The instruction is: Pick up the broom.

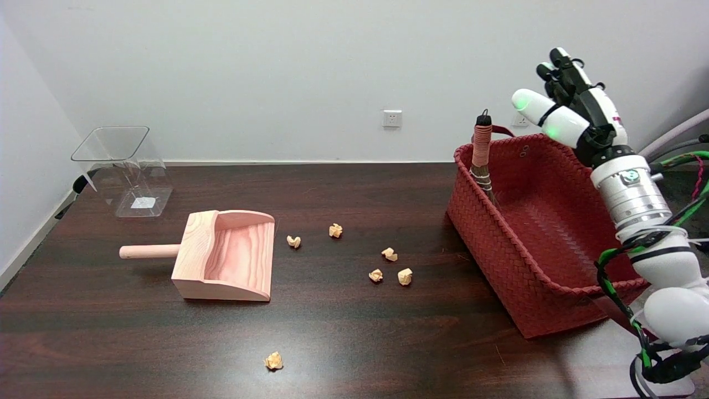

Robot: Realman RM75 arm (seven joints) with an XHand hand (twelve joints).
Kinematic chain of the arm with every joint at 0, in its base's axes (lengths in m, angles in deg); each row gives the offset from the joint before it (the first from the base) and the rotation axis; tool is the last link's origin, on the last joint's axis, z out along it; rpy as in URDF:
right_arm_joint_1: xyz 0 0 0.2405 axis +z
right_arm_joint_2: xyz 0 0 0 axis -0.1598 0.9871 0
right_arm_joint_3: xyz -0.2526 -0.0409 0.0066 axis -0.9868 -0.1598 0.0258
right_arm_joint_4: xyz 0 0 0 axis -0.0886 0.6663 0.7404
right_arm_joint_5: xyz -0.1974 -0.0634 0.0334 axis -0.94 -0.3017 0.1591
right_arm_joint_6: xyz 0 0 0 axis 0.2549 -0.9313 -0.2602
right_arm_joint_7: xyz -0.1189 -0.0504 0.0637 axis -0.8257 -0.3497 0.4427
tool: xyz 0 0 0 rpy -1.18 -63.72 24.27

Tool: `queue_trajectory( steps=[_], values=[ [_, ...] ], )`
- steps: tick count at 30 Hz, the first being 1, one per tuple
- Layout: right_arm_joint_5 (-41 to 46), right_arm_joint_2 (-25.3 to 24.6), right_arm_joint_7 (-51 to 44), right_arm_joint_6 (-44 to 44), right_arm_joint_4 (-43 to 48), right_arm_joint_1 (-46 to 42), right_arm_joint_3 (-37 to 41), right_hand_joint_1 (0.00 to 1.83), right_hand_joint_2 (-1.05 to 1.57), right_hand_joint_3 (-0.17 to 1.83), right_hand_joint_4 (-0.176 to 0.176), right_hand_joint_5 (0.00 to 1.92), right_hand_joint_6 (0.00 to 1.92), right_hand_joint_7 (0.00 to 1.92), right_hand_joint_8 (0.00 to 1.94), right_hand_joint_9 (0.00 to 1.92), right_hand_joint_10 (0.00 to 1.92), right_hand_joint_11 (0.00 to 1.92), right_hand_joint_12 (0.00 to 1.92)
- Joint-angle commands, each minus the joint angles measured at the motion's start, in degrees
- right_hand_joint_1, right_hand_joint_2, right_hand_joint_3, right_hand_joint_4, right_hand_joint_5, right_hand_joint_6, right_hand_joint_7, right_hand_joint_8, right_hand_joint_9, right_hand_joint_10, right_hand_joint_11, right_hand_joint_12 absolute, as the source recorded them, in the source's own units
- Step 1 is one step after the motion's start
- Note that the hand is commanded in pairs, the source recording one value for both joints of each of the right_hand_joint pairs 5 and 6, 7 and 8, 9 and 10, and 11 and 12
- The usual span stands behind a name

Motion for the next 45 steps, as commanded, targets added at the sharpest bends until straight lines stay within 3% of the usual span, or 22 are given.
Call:
queue_trajectory(
  steps=[1, 45],
  values=[
    [3.68, 1.52, -0.35, 12.73, 1.80, 3.14, -0.30, 0.78, 1.00, -0.17, 0.000, 0.00, 0.00, 0.18, 0.18, 0.00, 0.00, 0.00, 0.00],
    [5.59, 2.80, 0.09, 25.44, -6.11, 11.15, -4.40, 0.75, 0.99, -0.17, 0.000, 0.00, 0.00, 0.18, 0.18, 0.00, 0.00, 0.00, 0.00]
  ],
)
